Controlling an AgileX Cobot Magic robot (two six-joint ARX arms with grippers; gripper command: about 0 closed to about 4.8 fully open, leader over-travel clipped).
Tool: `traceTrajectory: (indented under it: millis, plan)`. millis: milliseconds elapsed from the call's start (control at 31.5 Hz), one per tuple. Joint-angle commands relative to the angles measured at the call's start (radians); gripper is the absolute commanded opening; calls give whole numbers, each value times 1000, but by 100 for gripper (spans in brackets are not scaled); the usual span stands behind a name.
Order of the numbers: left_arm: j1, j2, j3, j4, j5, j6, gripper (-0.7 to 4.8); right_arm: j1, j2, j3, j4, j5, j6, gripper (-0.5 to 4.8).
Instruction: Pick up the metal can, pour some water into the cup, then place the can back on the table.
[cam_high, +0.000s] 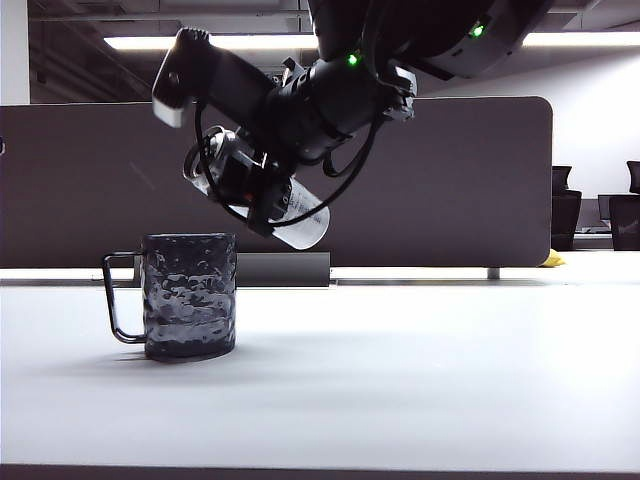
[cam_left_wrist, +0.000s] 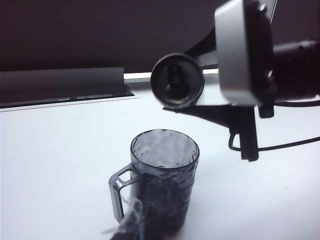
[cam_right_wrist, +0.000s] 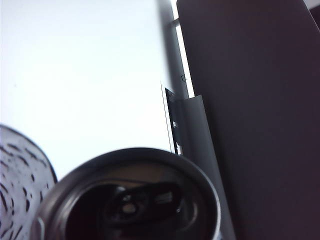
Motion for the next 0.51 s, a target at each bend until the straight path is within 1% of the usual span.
traceTrajectory:
  millis: [32, 254, 381, 508]
  plan:
    - [2, 1, 1, 12, 3, 1, -5, 3, -34, 11, 50, 7, 117, 242]
    - [2, 1, 1, 12, 3, 1, -5, -20, -93, 10, 45, -6, 396, 242]
    - [2, 1, 1, 11, 3, 1, -5, -51, -137, 9, 18, -45, 553, 242]
    - [2, 1, 1, 12, 3, 1, -5, -98, -174, 8, -18, -97, 677, 242]
